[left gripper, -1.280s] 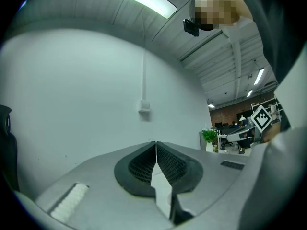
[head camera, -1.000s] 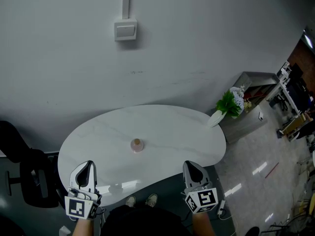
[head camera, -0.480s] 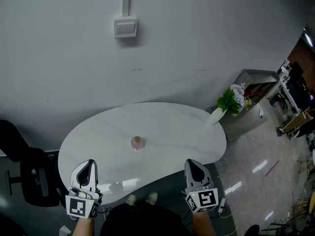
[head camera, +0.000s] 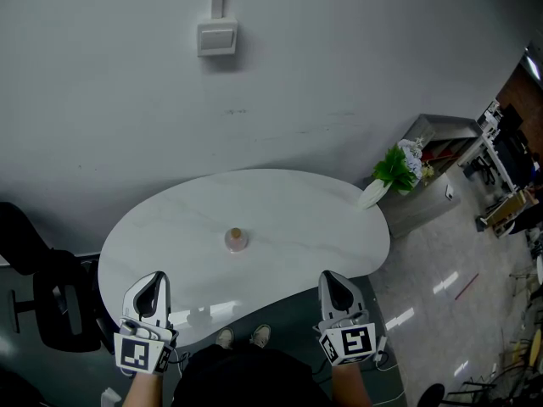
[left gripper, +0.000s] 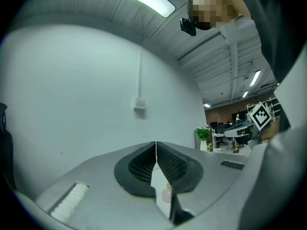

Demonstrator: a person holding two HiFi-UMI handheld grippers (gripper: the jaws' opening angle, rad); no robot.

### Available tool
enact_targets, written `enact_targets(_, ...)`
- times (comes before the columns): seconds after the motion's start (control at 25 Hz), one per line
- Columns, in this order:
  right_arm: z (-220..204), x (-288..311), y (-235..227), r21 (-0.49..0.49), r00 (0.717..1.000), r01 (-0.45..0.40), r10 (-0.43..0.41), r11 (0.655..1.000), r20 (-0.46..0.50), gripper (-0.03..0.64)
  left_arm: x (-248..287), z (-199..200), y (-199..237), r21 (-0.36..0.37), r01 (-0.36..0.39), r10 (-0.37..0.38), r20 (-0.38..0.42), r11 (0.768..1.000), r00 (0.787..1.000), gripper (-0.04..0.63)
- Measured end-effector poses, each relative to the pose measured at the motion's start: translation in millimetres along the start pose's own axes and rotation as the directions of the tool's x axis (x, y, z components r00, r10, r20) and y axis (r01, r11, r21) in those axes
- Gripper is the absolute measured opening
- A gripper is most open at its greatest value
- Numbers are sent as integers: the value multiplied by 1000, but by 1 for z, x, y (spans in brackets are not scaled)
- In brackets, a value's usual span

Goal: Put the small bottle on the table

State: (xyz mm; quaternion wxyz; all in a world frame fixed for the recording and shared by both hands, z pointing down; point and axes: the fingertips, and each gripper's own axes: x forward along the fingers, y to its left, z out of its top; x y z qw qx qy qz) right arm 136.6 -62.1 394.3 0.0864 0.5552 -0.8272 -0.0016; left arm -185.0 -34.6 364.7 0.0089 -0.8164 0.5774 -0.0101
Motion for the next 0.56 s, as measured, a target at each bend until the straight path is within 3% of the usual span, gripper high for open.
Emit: enact_targets(0.56, 1, 0, -2, -7, 1000, 3, -3, 1000, 0, 6, 3, -3, -3, 0, 9, -9, -11, 1000, 1000, 9)
